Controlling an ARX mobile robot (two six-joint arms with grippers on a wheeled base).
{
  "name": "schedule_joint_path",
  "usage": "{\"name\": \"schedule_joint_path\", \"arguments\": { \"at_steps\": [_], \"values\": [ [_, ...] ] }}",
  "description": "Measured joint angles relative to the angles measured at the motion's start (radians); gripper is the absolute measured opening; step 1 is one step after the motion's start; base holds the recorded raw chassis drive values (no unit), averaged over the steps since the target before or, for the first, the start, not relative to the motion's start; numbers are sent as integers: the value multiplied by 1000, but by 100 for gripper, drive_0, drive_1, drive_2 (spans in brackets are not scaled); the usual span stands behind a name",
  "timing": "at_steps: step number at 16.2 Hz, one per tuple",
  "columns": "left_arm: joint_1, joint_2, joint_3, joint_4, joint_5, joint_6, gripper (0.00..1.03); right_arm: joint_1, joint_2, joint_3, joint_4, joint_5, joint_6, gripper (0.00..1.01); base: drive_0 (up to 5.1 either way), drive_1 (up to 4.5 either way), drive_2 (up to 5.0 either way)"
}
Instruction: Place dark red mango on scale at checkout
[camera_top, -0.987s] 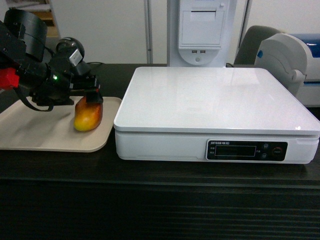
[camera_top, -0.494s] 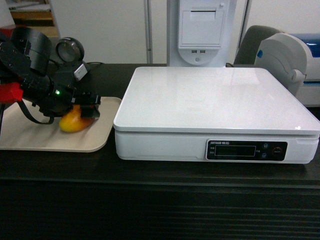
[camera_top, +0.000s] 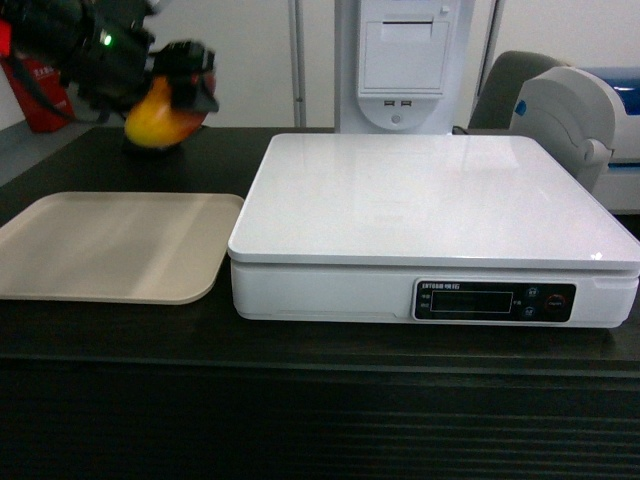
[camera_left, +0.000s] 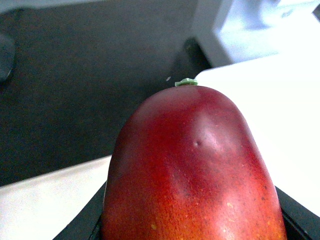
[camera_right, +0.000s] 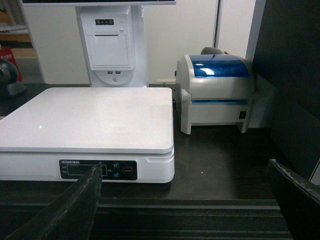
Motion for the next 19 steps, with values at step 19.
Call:
{"name": "schedule_joint_path", "arguments": {
  "at_steps": [19],
  "values": [
    [-463, 213, 262, -143, -265, -445, 61, 0, 0, 0, 0, 0, 0, 98, 0, 0, 0]
  ]
}}
